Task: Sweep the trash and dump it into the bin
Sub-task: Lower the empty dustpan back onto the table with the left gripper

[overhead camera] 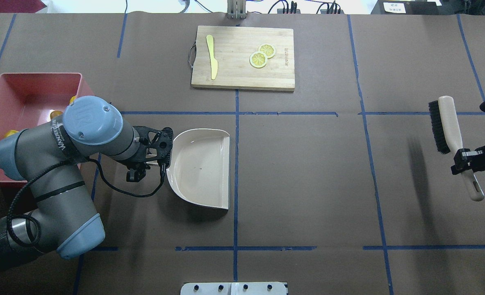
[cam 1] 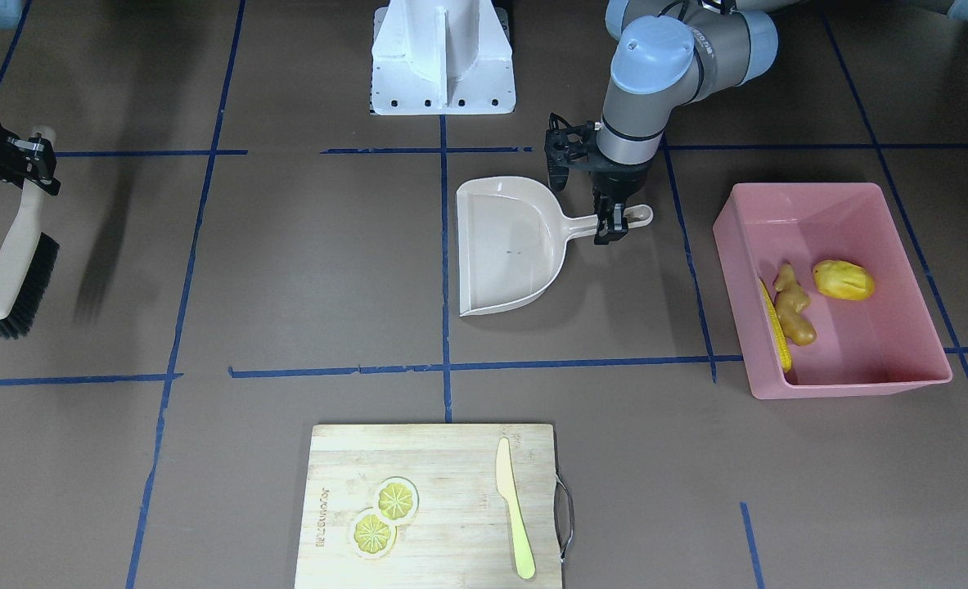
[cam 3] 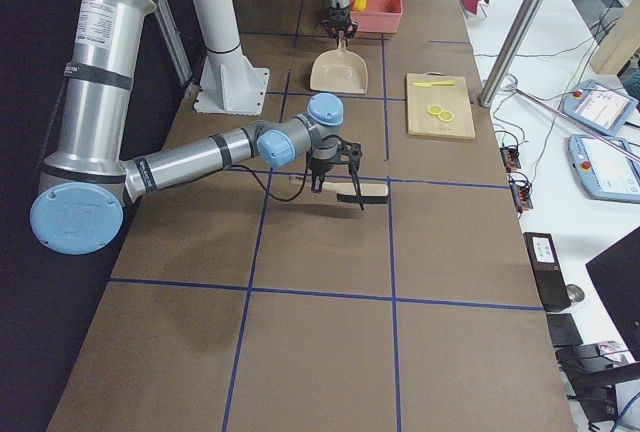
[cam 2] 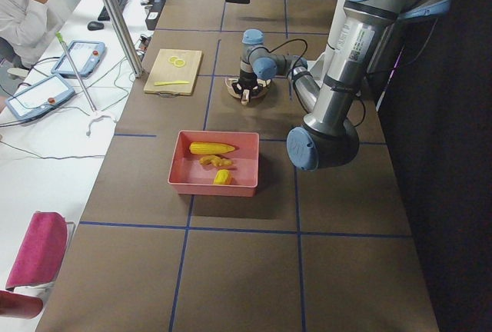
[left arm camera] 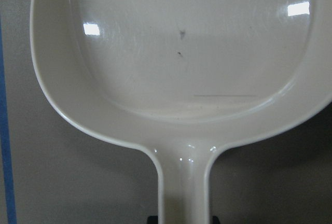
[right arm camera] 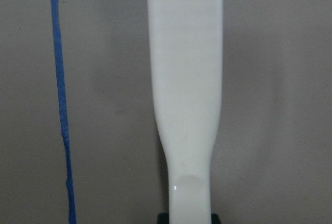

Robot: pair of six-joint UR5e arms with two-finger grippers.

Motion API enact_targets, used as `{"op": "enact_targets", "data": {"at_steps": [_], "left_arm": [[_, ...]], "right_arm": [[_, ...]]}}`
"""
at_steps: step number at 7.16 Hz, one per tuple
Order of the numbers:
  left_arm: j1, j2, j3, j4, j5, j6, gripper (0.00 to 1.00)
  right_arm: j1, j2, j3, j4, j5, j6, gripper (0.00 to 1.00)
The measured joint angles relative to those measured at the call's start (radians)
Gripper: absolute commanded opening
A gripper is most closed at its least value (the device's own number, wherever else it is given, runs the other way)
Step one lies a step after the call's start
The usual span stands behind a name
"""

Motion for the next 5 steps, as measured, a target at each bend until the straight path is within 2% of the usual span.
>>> {"op": "enact_targets", "data": {"at_steps": [2, 3, 4, 5], "left_arm": [[0.011, -0.001, 0.001, 0.0, 0.031, -0.032, 0.34], [0.02, -0.001, -0.002, 0.0, 0.068, -0.039, 0.47], [0.024, 0.001, -0.01, 0.001, 0.093, -0.042, 0.81], [0.023, 0.005, -0.021, 0.002, 0.105, -0.042, 0.91]], "right_arm": [[0.0, 0.001, 0.003, 0.0, 0.0, 0.0, 0.02], [0.0, 0.001, 0.004, 0.0, 0.0, 0.0, 0.02], [0.0, 0.001, 0.004, 0.0, 0.0, 0.0, 0.02], [0.0, 0.001, 0.002, 0.0, 0.0, 0.0, 0.02]]}}
